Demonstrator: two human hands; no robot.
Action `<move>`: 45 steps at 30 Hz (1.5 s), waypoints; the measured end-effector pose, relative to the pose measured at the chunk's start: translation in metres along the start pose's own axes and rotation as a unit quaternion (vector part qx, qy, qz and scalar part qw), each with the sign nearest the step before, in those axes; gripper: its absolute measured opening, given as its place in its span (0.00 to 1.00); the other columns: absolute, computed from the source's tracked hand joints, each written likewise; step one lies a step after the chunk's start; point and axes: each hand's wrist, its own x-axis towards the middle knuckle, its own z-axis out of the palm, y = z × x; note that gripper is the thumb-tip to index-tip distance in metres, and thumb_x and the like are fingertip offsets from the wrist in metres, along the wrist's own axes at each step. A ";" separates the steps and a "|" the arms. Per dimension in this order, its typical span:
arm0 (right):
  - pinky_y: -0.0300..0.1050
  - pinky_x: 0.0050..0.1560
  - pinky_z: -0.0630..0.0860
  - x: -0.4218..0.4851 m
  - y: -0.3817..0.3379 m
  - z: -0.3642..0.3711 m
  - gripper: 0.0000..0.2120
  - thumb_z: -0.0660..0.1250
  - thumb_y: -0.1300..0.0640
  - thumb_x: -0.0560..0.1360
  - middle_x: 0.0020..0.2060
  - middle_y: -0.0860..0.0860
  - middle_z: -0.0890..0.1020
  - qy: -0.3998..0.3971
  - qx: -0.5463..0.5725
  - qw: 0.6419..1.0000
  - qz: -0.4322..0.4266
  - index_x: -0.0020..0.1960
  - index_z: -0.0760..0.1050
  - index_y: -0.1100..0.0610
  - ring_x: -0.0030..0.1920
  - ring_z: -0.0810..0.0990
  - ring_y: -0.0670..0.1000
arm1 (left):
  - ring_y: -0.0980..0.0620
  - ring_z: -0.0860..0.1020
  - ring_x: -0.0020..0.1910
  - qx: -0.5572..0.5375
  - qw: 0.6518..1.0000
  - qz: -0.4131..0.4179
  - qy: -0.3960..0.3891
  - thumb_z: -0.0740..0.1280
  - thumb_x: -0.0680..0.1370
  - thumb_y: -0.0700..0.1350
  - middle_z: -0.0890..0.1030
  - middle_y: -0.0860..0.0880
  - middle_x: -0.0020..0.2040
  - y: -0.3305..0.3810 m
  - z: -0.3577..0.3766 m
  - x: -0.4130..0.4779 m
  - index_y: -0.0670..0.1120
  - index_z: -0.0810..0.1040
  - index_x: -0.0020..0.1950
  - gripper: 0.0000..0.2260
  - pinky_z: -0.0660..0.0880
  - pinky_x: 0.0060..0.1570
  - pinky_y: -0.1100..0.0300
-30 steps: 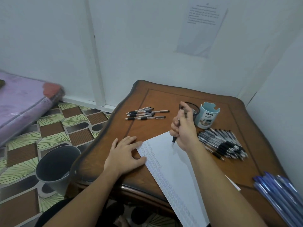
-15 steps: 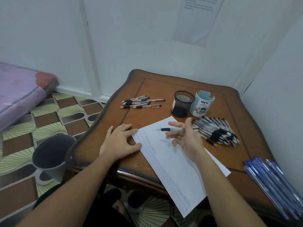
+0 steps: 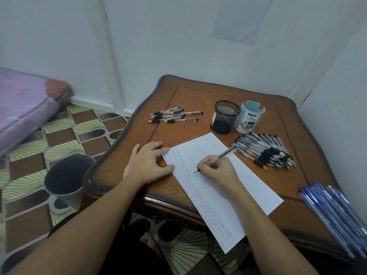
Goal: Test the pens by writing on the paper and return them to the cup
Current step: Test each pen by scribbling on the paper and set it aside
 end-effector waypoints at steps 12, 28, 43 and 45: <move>0.42 0.35 0.66 -0.005 0.009 0.002 0.08 0.69 0.66 0.73 0.33 0.60 0.80 -0.019 -0.025 0.999 -0.026 0.37 0.82 0.57 0.34 0.72 0.48 | 0.58 0.57 0.75 -0.006 1.000 0.003 0.011 0.55 0.63 0.74 0.64 0.58 0.75 0.000 0.000 -0.001 0.61 0.71 0.71 0.38 0.44 0.75 0.47; 0.42 0.34 0.66 -0.006 0.009 0.002 0.08 0.68 0.65 0.72 0.31 0.58 0.80 -0.033 -0.038 0.998 -0.026 0.37 0.82 0.59 0.33 0.72 0.48 | 0.58 0.57 0.75 -0.002 1.000 0.001 0.008 0.56 0.64 0.74 0.64 0.58 0.75 -0.001 0.001 0.001 0.61 0.71 0.71 0.37 0.44 0.75 0.46; 0.41 0.33 0.66 -0.007 0.009 0.004 0.09 0.68 0.66 0.73 0.30 0.53 0.81 -0.007 -0.033 0.999 -0.025 0.37 0.83 0.58 0.33 0.72 0.46 | 0.58 0.57 0.75 0.001 1.000 0.001 0.007 0.58 0.66 0.72 0.64 0.58 0.75 0.001 0.000 0.000 0.61 0.70 0.71 0.35 0.43 0.75 0.46; 0.40 0.33 0.67 -0.007 0.008 0.004 0.09 0.69 0.65 0.74 0.31 0.56 0.81 -0.011 -0.042 0.999 -0.027 0.37 0.83 0.58 0.33 0.73 0.46 | 0.58 0.57 0.75 0.001 1.000 0.000 0.007 0.59 0.67 0.71 0.64 0.58 0.75 0.001 0.000 -0.001 0.61 0.70 0.71 0.34 0.43 0.75 0.46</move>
